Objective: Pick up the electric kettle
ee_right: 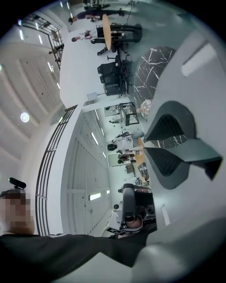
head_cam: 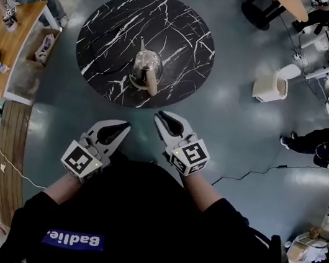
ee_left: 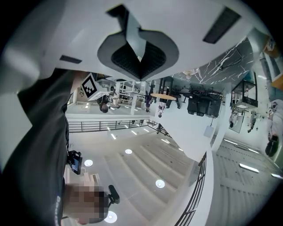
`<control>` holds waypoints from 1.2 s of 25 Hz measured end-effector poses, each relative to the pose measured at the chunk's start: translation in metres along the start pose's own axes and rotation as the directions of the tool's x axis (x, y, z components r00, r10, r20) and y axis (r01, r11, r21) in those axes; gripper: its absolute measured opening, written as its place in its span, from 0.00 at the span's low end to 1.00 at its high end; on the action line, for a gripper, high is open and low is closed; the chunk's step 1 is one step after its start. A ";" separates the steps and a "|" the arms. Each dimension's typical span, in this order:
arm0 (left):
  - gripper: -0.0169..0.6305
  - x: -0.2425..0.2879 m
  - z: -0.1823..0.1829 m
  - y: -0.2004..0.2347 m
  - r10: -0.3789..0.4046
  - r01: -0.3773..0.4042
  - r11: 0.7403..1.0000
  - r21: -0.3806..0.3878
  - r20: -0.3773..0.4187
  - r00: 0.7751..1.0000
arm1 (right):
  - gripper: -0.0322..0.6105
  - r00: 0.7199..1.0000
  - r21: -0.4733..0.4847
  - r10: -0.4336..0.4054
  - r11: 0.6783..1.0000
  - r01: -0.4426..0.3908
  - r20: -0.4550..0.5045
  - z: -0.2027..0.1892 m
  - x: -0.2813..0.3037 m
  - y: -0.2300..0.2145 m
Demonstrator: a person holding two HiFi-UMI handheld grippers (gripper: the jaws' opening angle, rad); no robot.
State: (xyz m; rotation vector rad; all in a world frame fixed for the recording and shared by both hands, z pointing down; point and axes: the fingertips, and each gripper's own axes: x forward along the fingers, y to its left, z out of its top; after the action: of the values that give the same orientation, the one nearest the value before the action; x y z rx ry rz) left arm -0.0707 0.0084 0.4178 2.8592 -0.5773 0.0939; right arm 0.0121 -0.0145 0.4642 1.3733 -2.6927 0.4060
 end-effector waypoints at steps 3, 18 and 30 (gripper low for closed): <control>0.04 0.001 0.006 0.022 -0.028 0.028 0.999 -0.018 -0.003 1.000 | 0.13 0.999 -0.001 -0.035 0.999 0.035 -0.007 0.004 0.019 -0.010; 0.04 0.008 0.007 0.072 -0.130 0.129 0.991 -0.027 -0.044 0.991 | 0.23 0.992 0.037 -0.122 0.992 0.124 -0.031 0.005 0.066 -0.042; 0.04 0.054 0.013 0.077 0.008 -0.010 1.000 -0.027 -0.065 0.998 | 0.28 0.995 0.069 0.039 0.997 -0.032 -0.089 -0.019 0.076 -0.093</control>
State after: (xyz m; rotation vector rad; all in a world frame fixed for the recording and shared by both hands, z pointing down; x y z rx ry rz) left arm -0.0511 -0.0843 0.4270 2.8158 -0.5736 0.1780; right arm 0.0416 -0.1208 0.5157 1.2917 -2.6563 0.5541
